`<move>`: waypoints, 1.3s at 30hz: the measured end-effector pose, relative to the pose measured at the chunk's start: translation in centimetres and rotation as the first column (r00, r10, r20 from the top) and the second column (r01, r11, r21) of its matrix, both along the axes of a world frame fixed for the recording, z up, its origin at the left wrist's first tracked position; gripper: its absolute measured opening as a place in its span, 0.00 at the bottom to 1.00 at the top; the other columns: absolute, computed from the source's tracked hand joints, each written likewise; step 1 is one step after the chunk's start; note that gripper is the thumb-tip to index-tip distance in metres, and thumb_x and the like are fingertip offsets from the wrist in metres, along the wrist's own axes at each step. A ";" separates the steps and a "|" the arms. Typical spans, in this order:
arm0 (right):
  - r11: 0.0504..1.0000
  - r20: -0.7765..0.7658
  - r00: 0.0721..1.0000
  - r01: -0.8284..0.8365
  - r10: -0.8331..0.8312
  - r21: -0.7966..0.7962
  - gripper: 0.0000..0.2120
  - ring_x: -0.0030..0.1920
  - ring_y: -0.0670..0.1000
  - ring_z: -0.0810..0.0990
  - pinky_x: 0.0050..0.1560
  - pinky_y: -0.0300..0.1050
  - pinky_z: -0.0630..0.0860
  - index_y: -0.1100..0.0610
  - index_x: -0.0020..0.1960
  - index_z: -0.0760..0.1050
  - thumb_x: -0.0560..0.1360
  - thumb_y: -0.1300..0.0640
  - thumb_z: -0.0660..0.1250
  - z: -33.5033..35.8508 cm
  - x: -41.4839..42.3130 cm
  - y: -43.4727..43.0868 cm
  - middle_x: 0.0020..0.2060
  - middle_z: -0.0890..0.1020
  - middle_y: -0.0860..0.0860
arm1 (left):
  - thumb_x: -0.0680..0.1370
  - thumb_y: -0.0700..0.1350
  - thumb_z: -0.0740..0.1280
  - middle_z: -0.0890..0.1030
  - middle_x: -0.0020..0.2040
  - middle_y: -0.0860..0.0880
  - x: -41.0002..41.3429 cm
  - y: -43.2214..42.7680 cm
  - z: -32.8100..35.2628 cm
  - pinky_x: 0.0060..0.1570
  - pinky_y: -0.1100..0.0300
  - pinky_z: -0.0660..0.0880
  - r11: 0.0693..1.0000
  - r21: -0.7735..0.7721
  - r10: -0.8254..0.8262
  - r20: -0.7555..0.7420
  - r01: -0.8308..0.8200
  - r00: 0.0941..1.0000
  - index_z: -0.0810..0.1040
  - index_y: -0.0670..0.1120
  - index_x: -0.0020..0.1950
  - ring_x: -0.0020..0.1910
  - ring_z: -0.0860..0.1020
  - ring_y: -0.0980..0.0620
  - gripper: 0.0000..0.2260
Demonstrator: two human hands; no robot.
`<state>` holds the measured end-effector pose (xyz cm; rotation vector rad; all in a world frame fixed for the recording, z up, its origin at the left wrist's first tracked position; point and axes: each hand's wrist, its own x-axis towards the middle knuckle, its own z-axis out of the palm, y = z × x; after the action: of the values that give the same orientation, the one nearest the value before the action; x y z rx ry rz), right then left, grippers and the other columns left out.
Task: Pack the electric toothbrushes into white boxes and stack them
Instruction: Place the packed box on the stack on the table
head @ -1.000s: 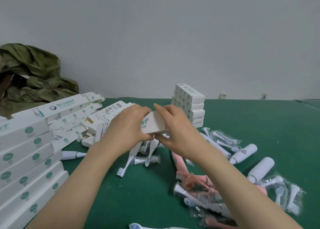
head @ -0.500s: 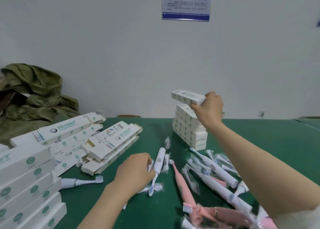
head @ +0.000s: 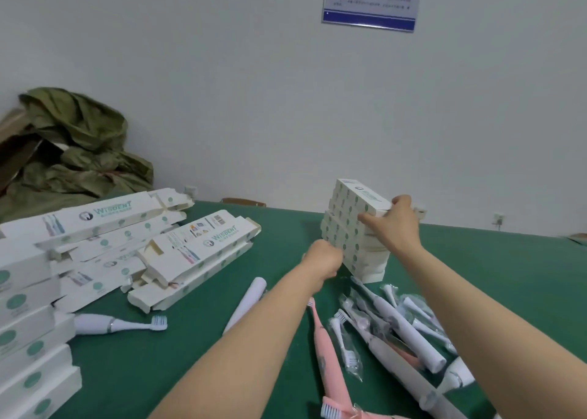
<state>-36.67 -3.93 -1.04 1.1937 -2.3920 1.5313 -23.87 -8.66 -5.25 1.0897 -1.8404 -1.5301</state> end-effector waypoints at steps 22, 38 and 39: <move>0.994 -0.079 0.996 -0.048 0.040 -0.098 0.21 0.44 0.50 0.75 0.31 0.37 0.70 0.52 0.52 0.62 0.67 0.57 0.72 -1.8 -6.0 0.2 0.46 0.73 0.47 | 0.75 0.34 0.64 0.71 0.65 0.41 -12.4 -4.3 -3.8 0.61 0.58 0.71 0.960 -0.207 -0.144 0.222 0.191 0.964 0.64 0.39 0.66 0.57 0.73 0.48 0.20; 0.995 -0.055 0.997 0.047 -0.052 -0.089 0.24 0.42 0.49 0.74 0.30 0.38 0.67 0.52 0.54 0.61 0.67 0.56 0.73 -1.5 -10.1 2.3 0.47 0.73 0.48 | 0.70 0.34 0.71 0.77 0.59 0.42 -15.3 -2.8 -2.9 0.60 0.51 0.74 0.930 -0.205 -0.265 0.198 0.304 0.944 0.69 0.41 0.65 0.58 0.75 0.43 0.24; 0.995 -0.057 0.997 0.053 -0.058 -0.080 0.25 0.43 0.50 0.74 0.30 0.38 0.67 0.53 0.56 0.62 0.67 0.56 0.73 -1.4 -10.0 2.3 0.47 0.73 0.48 | 0.70 0.34 0.71 0.77 0.59 0.42 -15.0 -2.8 -2.8 0.59 0.52 0.74 0.923 -0.217 -0.276 0.200 0.318 0.940 0.70 0.41 0.64 0.58 0.76 0.43 0.24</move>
<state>-46.70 -1.65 -2.45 1.1307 -2.2854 1.5354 -38.89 -11.49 -8.05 0.8708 -2.3295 -1.3496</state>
